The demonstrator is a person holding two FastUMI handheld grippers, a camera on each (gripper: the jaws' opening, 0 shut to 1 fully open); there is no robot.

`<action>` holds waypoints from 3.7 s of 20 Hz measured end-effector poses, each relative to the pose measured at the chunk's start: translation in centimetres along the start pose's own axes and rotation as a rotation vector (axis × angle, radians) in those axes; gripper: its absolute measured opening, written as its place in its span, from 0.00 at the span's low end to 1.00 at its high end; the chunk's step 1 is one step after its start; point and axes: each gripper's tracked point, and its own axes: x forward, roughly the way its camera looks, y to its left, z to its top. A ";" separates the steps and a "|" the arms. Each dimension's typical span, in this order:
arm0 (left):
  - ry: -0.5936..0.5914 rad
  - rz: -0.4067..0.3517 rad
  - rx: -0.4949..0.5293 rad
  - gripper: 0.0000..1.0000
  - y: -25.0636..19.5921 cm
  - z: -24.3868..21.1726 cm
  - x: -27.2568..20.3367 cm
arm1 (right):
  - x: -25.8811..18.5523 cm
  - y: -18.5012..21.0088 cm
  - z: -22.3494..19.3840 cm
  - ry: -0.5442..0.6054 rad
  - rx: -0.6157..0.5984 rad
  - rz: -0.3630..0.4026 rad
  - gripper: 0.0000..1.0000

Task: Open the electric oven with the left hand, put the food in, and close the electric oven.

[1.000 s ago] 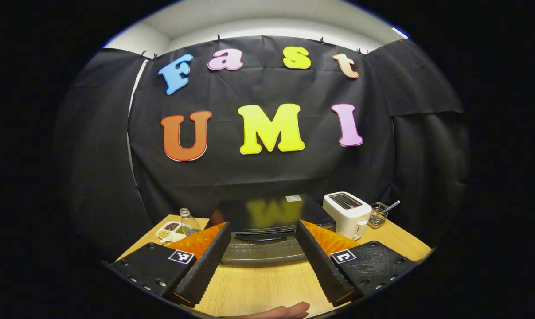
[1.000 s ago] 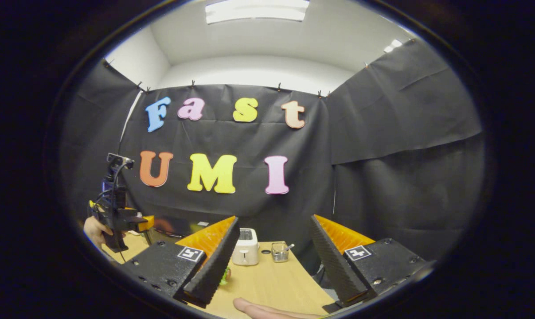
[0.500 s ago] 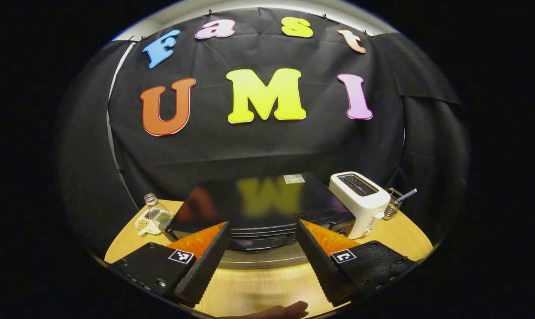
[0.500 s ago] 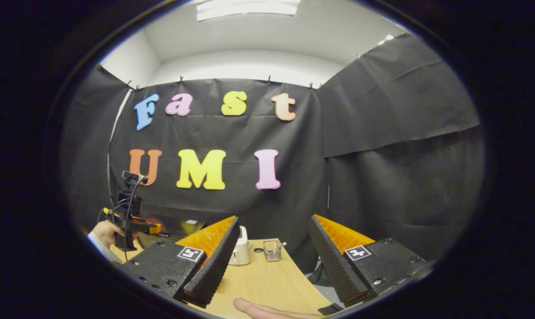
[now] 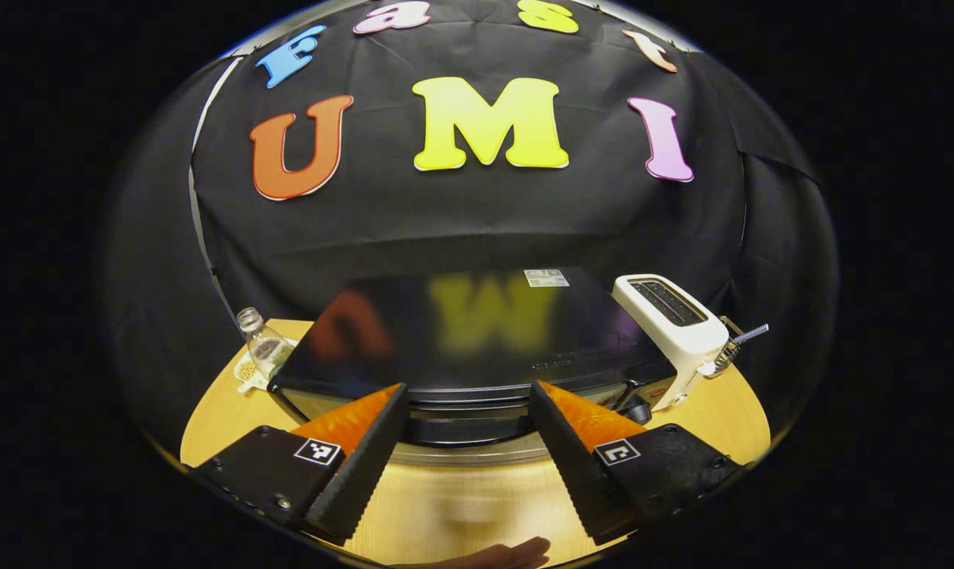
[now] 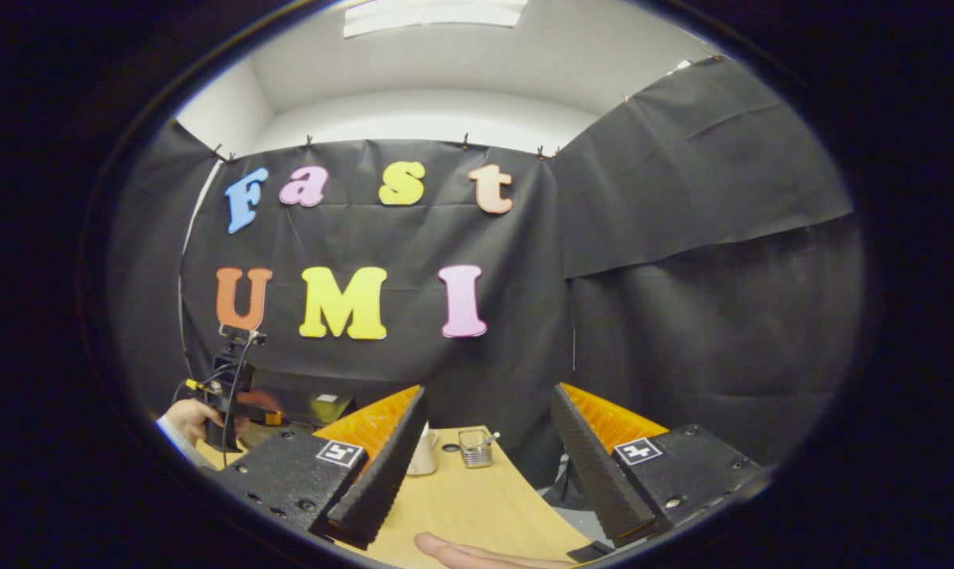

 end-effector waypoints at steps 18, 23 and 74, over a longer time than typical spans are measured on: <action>0.062 -0.033 -0.017 0.99 -0.5 -6.7 -6.2 | -1.9 2.9 -2.4 0.051 -0.021 0.055 1.00; 0.052 -0.039 -0.032 0.99 -0.7 -10.9 -8.0 | -3.0 2.4 -2.5 0.042 -0.015 0.058 1.00; -0.589 0.116 -0.040 0.93 5.0 -1.0 -31.0 | 12.6 21.5 -33.1 1.286 0.280 0.748 0.98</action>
